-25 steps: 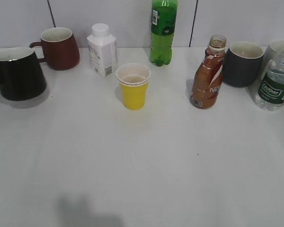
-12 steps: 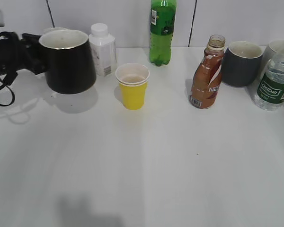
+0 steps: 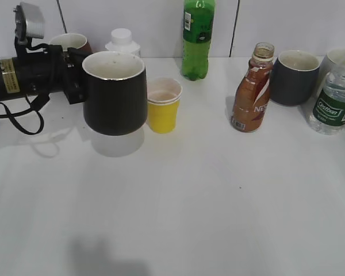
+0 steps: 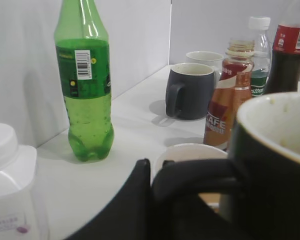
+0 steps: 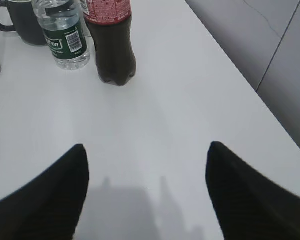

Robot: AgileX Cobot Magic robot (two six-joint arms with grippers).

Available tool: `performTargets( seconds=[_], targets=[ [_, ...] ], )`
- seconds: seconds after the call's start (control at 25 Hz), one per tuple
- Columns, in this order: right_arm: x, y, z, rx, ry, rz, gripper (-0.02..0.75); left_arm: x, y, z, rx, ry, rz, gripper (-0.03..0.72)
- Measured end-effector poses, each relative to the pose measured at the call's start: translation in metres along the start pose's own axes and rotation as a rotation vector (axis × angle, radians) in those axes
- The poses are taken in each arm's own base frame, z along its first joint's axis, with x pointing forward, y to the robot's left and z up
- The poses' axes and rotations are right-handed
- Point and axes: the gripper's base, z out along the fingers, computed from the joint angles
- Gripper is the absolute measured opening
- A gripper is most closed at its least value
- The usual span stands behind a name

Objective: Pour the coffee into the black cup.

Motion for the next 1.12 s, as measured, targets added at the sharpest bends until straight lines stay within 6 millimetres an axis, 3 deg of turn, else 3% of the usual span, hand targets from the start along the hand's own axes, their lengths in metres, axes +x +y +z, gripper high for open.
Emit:
performTargets(
  seconds=[0.6,0.8,1.12],
  targets=[
    [-0.002,0.000,-0.001,-0.005,-0.021,-0.020,0.570,0.002,-0.003,0.000,0.029,0.022,0.016,0.034],
    [-0.036,0.010,0.003,-0.074,-0.276,-0.057,0.570,0.002,-0.004,0.000,0.038,0.029,0.022,0.034],
    [-0.087,0.034,0.043,-0.164,-0.469,-0.136,0.570,0.002,-0.004,0.000,0.039,0.029,0.023,0.034]
  ],
)
